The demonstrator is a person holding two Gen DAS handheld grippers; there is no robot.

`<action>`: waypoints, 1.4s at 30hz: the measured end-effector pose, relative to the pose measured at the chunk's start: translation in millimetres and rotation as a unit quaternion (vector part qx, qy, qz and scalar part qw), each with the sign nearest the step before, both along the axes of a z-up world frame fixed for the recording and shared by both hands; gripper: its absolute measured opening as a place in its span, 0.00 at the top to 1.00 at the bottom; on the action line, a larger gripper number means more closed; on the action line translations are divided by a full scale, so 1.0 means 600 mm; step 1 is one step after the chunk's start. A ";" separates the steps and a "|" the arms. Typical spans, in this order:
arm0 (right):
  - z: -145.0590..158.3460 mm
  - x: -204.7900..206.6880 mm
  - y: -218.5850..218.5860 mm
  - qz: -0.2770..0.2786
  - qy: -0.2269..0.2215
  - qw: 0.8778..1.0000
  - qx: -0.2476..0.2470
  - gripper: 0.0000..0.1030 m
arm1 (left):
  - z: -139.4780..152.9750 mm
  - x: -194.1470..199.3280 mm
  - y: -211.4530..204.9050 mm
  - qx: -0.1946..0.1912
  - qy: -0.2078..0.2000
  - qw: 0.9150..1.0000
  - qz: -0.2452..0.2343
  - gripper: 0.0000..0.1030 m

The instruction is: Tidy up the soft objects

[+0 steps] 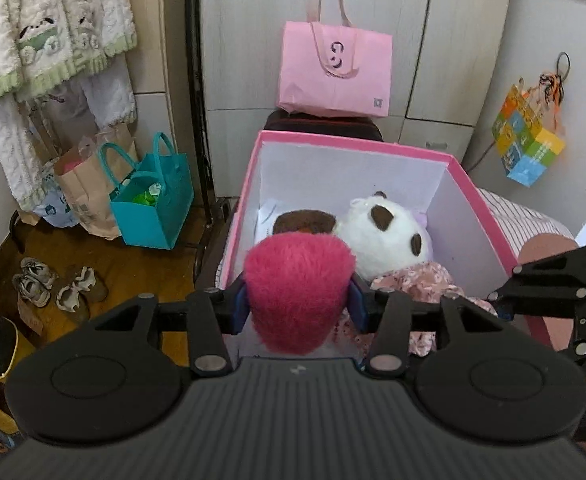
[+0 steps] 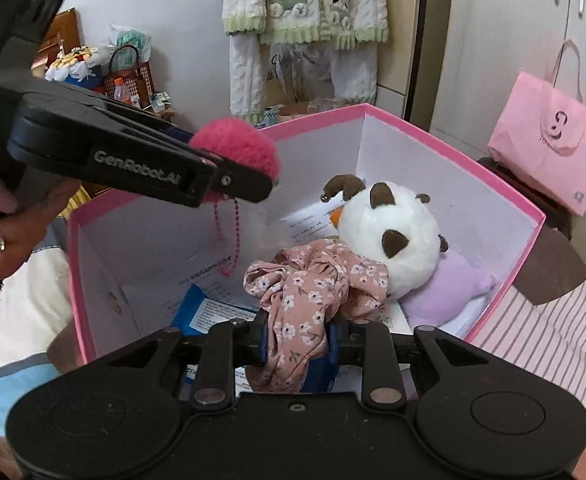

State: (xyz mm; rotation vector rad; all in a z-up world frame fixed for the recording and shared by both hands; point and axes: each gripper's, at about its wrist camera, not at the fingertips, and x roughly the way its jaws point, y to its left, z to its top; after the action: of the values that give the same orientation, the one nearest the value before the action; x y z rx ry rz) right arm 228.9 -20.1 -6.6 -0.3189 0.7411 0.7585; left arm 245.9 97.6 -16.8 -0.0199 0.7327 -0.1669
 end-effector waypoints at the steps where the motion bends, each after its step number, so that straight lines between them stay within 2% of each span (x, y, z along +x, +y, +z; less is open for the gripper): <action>1: 0.001 -0.003 0.001 0.002 -0.004 1.000 -0.001 0.58 | 0.000 0.001 -0.001 0.000 0.001 1.000 0.002 0.52; 2: 0.003 -0.007 0.002 0.003 -0.012 1.000 -0.003 0.49 | 0.000 0.001 -0.004 0.001 0.001 1.000 0.002 0.51; 4: 0.005 -0.013 0.003 -0.004 -0.032 0.999 -0.014 0.35 | 0.001 0.000 -0.007 0.003 0.000 1.000 0.002 0.42; 7: 0.011 -0.031 -0.006 -0.012 -0.059 0.998 -0.018 0.34 | 0.007 -0.014 -0.012 0.003 -0.013 1.000 -0.011 0.39; 10: 0.021 -0.052 -0.029 -0.011 -0.061 0.998 0.020 0.34 | 0.012 -0.033 -0.013 -0.006 -0.021 1.000 -0.017 0.33; 14: 0.032 -0.088 -0.064 -0.026 -0.069 0.994 0.077 0.34 | 0.016 -0.066 -0.010 -0.014 -0.028 0.999 -0.021 0.31; 16: 0.036 -0.107 -0.077 -0.031 -0.077 0.992 0.090 0.34 | 0.019 -0.082 -0.008 -0.016 -0.031 0.999 -0.019 0.30; 22: 0.049 -0.146 -0.106 -0.074 -0.102 0.988 0.092 0.34 | 0.041 -0.138 -0.009 -0.010 -0.052 0.998 -0.029 0.28; 25: 0.048 -0.162 -0.123 -0.112 -0.093 0.984 0.108 0.34 | 0.054 -0.169 -0.013 -0.014 -0.064 0.997 -0.037 0.28; 28: 0.053 -0.184 -0.131 -0.128 -0.101 0.981 0.102 0.34 | 0.065 -0.199 -0.019 -0.013 -0.081 0.996 -0.044 0.27; 30: 0.062 -0.202 -0.141 -0.140 -0.108 0.979 0.106 0.31 | 0.070 -0.216 -0.023 -0.013 -0.089 0.995 -0.048 0.24; 32: 0.070 -0.220 -0.147 -0.144 -0.113 0.977 0.106 0.25 | 0.073 -0.230 -0.028 -0.015 -0.093 0.994 -0.052 0.22; 38: 0.082 -0.269 -0.154 -0.143 -0.135 0.975 0.099 0.20 | 0.071 -0.262 -0.044 -0.004 -0.102 0.993 -0.063 0.10; 39: 0.084 -0.276 -0.157 -0.149 -0.137 0.974 0.099 0.19 | 0.069 -0.266 -0.046 -0.003 -0.101 0.993 -0.063 0.05; 40: 0.085 -0.281 -0.160 -0.152 -0.138 0.974 0.100 0.16 | 0.066 -0.269 -0.049 0.000 -0.100 0.993 -0.063 0.01; 42: 0.088 -0.289 -0.170 -0.162 -0.136 0.972 0.105 0.07 | 0.062 -0.272 -0.054 0.006 -0.091 0.994 -0.061 0.00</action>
State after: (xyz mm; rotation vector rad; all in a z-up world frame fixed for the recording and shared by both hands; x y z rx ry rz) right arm 55.3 -122.1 46.4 -0.1025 0.4336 0.4658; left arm 82.5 65.4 20.4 0.0508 0.5531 -0.2766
